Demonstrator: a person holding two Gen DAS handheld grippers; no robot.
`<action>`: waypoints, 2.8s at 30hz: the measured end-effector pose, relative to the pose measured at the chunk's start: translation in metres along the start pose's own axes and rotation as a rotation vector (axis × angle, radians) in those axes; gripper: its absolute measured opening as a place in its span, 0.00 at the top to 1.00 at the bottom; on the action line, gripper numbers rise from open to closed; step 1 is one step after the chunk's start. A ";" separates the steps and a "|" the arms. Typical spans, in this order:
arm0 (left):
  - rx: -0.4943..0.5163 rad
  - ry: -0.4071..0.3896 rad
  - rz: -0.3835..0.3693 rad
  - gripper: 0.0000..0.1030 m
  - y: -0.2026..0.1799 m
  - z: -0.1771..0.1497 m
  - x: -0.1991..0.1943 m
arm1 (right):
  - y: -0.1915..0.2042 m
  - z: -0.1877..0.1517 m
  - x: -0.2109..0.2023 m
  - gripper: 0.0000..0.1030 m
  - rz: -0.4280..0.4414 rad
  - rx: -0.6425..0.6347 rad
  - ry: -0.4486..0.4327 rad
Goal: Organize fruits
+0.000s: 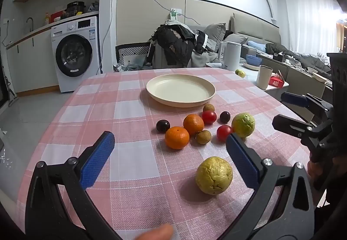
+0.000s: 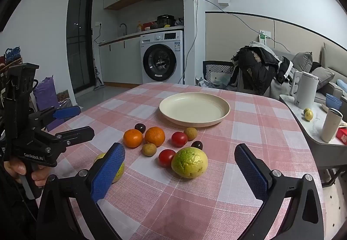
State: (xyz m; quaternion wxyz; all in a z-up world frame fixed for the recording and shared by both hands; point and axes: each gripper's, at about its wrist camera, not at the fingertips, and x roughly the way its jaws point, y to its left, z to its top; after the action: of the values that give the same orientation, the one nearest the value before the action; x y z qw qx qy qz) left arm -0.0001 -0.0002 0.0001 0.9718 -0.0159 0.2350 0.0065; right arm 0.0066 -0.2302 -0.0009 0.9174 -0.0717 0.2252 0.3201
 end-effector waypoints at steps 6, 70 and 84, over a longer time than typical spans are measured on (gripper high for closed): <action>-0.004 0.006 0.004 0.01 -0.001 0.001 0.002 | 0.001 0.000 0.000 0.00 0.001 -0.001 -0.001; -0.015 -0.002 0.008 0.01 0.001 0.002 -0.004 | 0.000 0.000 0.000 0.00 0.002 0.001 -0.009; -0.016 0.000 0.002 0.01 0.001 0.003 -0.003 | -0.005 0.000 -0.001 0.00 -0.009 0.020 -0.013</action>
State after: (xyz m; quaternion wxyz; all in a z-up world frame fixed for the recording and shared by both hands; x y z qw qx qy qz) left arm -0.0020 0.0010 0.0039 0.9717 -0.0236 0.2348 0.0093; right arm 0.0092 -0.2350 -0.0003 0.9210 -0.0611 0.2220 0.3143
